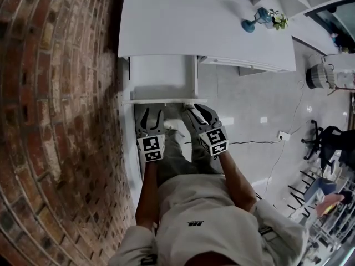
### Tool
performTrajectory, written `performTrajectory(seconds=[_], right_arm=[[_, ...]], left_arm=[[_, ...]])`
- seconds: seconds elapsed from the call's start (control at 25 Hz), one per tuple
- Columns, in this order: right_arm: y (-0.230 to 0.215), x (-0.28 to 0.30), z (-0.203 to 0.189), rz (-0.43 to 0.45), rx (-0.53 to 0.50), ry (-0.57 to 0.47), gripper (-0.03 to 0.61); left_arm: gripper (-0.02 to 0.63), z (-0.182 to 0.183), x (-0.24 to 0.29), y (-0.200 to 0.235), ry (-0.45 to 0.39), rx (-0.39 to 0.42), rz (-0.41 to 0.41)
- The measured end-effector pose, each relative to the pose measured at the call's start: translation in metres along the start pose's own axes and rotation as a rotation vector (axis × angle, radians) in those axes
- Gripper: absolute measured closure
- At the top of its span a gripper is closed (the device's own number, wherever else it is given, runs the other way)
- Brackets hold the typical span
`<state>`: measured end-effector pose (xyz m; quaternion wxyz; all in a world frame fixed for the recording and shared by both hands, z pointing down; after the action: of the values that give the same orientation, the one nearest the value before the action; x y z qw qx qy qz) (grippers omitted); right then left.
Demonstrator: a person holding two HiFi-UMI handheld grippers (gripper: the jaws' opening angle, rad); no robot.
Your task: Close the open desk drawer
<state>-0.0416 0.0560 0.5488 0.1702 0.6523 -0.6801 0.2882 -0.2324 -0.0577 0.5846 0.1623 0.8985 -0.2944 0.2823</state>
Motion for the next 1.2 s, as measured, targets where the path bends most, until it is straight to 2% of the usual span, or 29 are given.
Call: performTrajectory(seconds=[0.6, 1.2], right_arm=[[-0.008, 0.046, -0.046, 0.09, -0.02, 0.105, 0.453], [-0.022, 0.06, -0.042, 0.074, -0.003, 0.097, 0.457]], left_arm=[[0.38, -0.037, 0.038, 0.009, 0.079, -0.013, 0.044], [0.379, -0.034, 0.06, 0.015, 0.078, -0.049, 0.06]])
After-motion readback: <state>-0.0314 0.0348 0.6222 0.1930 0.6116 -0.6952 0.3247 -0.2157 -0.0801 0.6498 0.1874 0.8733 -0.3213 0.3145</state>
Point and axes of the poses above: the fingertips, and each gripper's own axes: x forward along the fingers, y to its left, z out of its top, the point moved 10 cm from there along -x, backward along the fingers, and after that the axes turned 3 degrees about y, right-handed, at the moved point
